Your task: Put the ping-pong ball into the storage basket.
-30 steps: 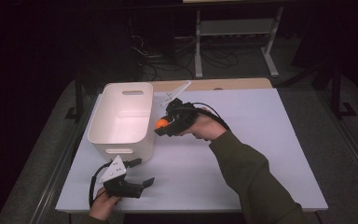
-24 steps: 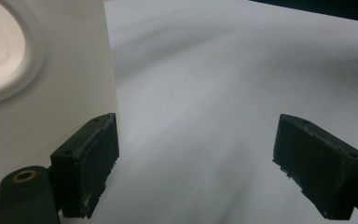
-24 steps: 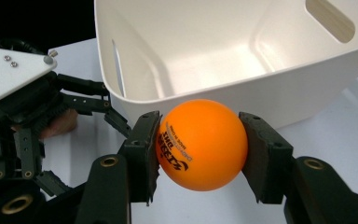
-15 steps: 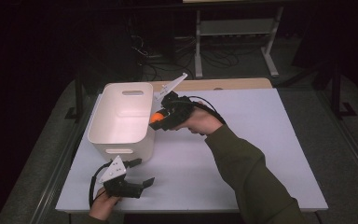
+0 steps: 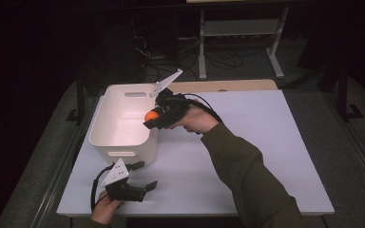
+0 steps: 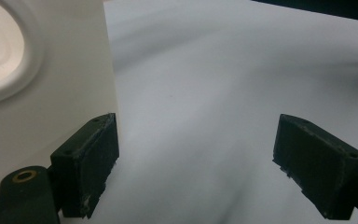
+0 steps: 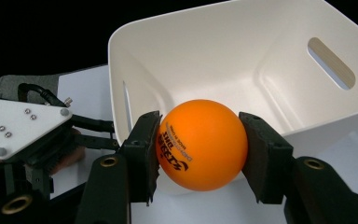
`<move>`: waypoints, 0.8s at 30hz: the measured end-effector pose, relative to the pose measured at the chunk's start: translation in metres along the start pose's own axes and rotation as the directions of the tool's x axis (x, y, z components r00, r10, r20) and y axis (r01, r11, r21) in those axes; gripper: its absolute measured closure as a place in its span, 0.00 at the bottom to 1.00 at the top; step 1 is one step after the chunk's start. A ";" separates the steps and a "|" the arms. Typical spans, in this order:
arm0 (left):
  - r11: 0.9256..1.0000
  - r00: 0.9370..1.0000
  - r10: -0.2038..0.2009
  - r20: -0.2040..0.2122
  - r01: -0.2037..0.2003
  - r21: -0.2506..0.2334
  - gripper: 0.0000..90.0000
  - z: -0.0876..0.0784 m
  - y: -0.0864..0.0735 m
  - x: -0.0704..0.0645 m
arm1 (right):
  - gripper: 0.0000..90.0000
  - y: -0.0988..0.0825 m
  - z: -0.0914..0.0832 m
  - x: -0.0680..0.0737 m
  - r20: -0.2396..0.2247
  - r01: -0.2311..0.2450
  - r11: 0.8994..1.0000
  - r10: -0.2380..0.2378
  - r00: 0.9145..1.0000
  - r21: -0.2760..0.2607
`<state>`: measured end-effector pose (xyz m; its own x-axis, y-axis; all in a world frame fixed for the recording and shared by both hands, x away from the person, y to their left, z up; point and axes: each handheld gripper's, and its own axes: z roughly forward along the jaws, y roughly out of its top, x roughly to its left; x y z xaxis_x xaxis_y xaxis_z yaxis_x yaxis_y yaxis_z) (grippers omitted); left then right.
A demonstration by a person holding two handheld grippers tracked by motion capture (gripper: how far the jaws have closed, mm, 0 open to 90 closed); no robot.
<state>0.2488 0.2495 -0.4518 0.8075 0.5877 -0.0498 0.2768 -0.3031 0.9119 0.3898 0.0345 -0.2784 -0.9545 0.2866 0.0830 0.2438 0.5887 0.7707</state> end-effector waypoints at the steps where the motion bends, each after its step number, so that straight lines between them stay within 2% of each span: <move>1: 1.000 1.000 0.001 0.000 -0.001 0.002 0.16 0.000 0.000 0.000 | 0.55 0.001 0.001 0.000 -0.002 0.002 1.000 -0.002 1.000 -0.001; 11: 1.000 1.000 0.005 0.000 -0.005 -0.002 0.16 0.000 0.000 0.000 | 0.55 0.011 0.015 -0.003 -0.010 -0.008 1.000 0.008 1.000 -0.002; 24: 1.000 1.000 0.009 -0.002 -0.009 -0.003 0.16 0.000 0.000 0.000 | 0.55 0.019 0.042 -0.007 -0.012 -0.022 1.000 0.022 1.000 0.016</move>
<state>0.2486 0.2496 -0.4517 0.8089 0.5865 -0.0413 0.2685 -0.3061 0.9134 0.4082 0.0752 -0.2906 -0.9509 0.2903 0.1078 0.2675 0.5945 0.7583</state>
